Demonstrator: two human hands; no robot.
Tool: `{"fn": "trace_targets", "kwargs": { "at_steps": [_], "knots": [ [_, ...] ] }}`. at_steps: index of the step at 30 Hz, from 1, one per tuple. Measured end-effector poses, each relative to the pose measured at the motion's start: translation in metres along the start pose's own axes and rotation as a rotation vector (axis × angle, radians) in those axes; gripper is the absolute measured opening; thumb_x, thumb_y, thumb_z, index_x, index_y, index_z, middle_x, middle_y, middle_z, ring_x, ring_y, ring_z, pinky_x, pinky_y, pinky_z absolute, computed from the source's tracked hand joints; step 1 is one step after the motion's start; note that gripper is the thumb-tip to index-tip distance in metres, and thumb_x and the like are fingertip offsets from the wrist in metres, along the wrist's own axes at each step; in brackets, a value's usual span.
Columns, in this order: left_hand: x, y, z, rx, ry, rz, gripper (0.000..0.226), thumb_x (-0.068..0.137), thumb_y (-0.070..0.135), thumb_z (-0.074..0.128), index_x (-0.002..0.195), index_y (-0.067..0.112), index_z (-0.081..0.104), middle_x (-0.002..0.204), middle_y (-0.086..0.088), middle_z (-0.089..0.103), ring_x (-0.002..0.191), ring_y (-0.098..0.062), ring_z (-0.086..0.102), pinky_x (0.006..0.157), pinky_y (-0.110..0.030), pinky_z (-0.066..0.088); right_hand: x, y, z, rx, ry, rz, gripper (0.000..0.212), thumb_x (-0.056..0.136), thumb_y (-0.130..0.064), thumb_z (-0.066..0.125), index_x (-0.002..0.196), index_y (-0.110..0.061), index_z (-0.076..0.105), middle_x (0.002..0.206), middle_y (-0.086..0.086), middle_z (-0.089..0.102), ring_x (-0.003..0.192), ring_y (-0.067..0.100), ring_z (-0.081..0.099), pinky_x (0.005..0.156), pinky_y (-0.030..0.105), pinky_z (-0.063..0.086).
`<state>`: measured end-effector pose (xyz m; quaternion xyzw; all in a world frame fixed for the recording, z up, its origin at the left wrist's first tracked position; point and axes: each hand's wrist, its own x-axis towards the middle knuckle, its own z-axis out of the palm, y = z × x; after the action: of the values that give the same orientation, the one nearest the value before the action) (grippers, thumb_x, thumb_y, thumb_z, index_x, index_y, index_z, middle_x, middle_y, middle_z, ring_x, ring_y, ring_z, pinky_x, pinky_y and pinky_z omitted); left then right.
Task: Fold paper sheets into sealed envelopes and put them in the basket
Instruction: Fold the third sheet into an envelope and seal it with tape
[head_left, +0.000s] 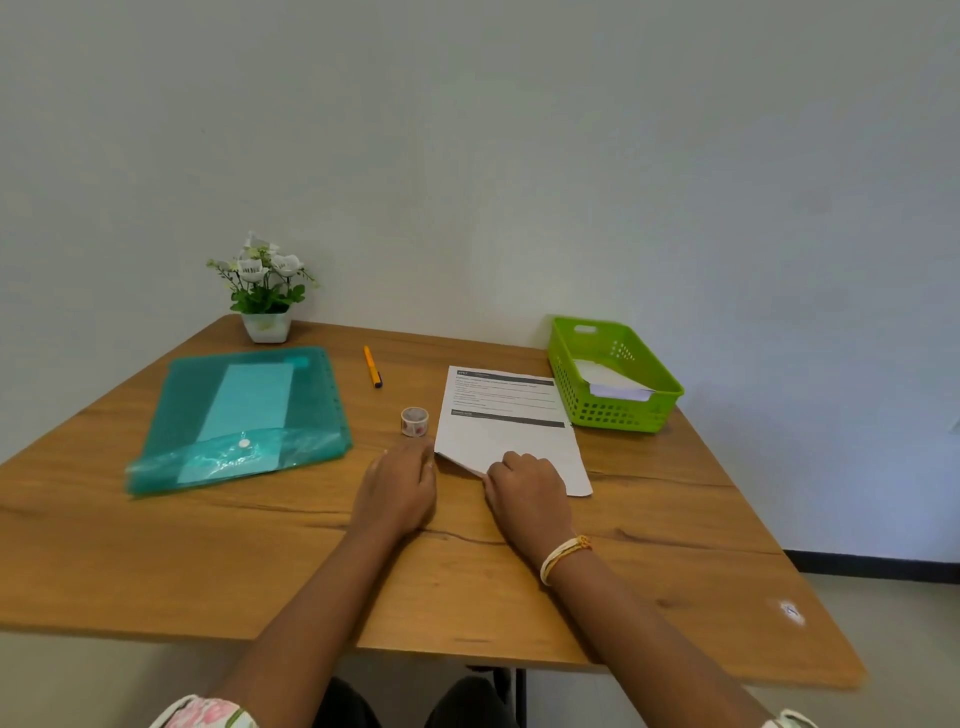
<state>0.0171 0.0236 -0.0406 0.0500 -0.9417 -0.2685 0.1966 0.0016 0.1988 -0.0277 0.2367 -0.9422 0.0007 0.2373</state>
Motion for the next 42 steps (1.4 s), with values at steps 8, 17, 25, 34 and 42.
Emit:
{"fn": "trace_targets", "kwargs": {
  "at_steps": [8,17,25,34,42],
  "knots": [
    [-0.021,-0.015,-0.017,-0.239,0.001,-0.021,0.036,0.1,0.042,0.038,0.126,0.026,0.057,0.118,0.003,0.065,0.096,-0.007,0.053,0.077,-0.029,0.043,-0.019,-0.03,-0.019,0.126,-0.012,0.054,0.027,0.1,-0.029,0.04,0.102,-0.015,0.064,0.096,0.005,0.066,0.082,0.021,0.06,0.068,0.031,0.048],
    [-0.034,-0.014,-0.037,-0.533,-0.135,-0.117,0.052,0.093,0.032,0.05,0.144,0.029,0.038,0.096,0.005,0.067,0.086,-0.014,0.062,0.076,-0.043,0.053,-0.024,-0.079,-0.044,0.561,-0.133,0.157,0.025,0.096,-0.032,0.052,0.097,-0.016,0.072,0.09,0.002,0.071,0.074,0.013,0.06,0.07,0.026,0.051],
    [-0.027,-0.016,-0.034,-0.515,-0.105,-0.179,0.053,0.098,0.023,0.047,0.148,0.025,0.029,0.087,0.015,0.072,0.091,0.013,0.05,0.088,-0.027,0.037,-0.017,-0.022,-0.029,0.59,-0.238,0.133,0.031,0.092,-0.033,0.058,0.12,-0.023,0.064,0.129,-0.001,0.058,0.12,0.017,0.049,0.103,0.033,0.04],
    [-0.029,-0.014,-0.028,-0.175,-0.168,-0.038,0.052,0.094,0.04,0.052,0.143,0.03,0.039,0.135,0.007,0.056,0.12,-0.014,0.051,0.098,-0.036,0.046,-0.014,-0.028,-0.015,1.035,-0.293,0.166,0.049,0.089,0.005,0.047,0.133,-0.019,0.05,0.14,0.001,0.05,0.13,0.012,0.046,0.112,0.029,0.036],
    [-0.025,-0.014,-0.017,0.16,-0.094,0.043,0.051,0.095,0.04,0.049,0.142,0.022,0.041,0.147,0.003,0.044,0.133,-0.015,0.041,0.107,-0.037,0.034,-0.009,-0.03,-0.022,0.848,0.004,0.407,0.022,0.084,-0.013,0.06,0.102,-0.022,0.069,0.109,-0.006,0.067,0.104,0.011,0.061,0.087,0.02,0.047]
  ]
}}
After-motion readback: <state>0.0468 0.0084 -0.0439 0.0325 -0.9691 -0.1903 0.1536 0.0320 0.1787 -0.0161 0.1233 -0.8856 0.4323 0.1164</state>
